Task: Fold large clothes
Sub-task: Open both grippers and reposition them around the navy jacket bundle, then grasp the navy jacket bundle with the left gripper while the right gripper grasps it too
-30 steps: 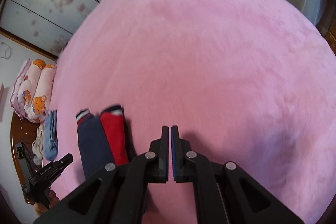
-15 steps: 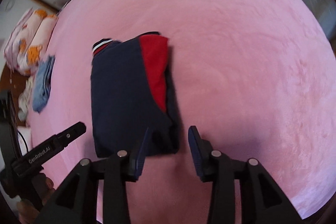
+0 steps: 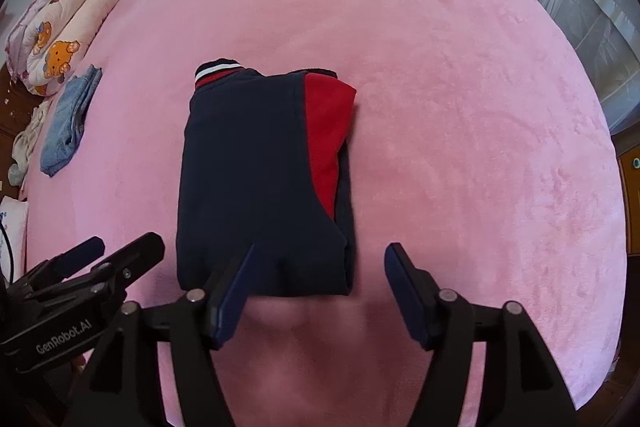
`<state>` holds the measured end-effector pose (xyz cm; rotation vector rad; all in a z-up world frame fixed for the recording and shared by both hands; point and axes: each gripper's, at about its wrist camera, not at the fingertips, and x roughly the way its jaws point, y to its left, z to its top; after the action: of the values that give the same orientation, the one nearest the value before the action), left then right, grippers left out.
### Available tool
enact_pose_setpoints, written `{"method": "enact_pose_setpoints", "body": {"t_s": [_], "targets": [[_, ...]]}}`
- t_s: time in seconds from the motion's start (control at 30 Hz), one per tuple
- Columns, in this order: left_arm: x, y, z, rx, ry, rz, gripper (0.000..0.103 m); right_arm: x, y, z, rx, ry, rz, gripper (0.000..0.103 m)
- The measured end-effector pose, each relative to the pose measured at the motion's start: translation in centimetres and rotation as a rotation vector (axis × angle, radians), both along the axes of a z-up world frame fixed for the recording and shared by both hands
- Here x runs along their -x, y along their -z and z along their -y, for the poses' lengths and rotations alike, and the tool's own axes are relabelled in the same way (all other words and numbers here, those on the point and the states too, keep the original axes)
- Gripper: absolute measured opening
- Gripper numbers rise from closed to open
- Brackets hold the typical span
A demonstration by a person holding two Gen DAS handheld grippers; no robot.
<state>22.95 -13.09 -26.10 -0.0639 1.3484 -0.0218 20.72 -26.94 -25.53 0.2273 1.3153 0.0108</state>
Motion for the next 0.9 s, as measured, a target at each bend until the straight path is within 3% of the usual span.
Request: {"method": "enact_pose_setpoints", "body": {"t_s": [0.3, 0.5, 0.67, 0.77, 0.9], "targets": [[-0.3, 0.4, -0.4, 0.029, -0.025, -0.013, 0.094, 0.3, 0.4, 0.1, -0.029, -0.003, -0.013, 0.073], [-1.2, 3.5, -1.5, 0.189, -0.026, -0.048, 0.094, -0.2, 3.2, 2.6, -0.246, 0.084, -0.042, 0.073], [-1.3, 7.4, -2.5, 0.275, -0.065, -0.132, 0.094, -1.0, 8.0, 5.1, -0.409, 0.17, -0.135, 0.073], [-1.6, 8.8, -3.2, 0.394, -0.085, -0.158, 0.094, -1.4, 9.7, 6.2, -0.531, 0.196, -0.133, 0.073], [-2.5, 10.1, -3.7, 0.49, -0.07, -0.169, 0.094, -2.0, 11.3, 6.8, -0.639, 0.186, -0.134, 0.073]]}}
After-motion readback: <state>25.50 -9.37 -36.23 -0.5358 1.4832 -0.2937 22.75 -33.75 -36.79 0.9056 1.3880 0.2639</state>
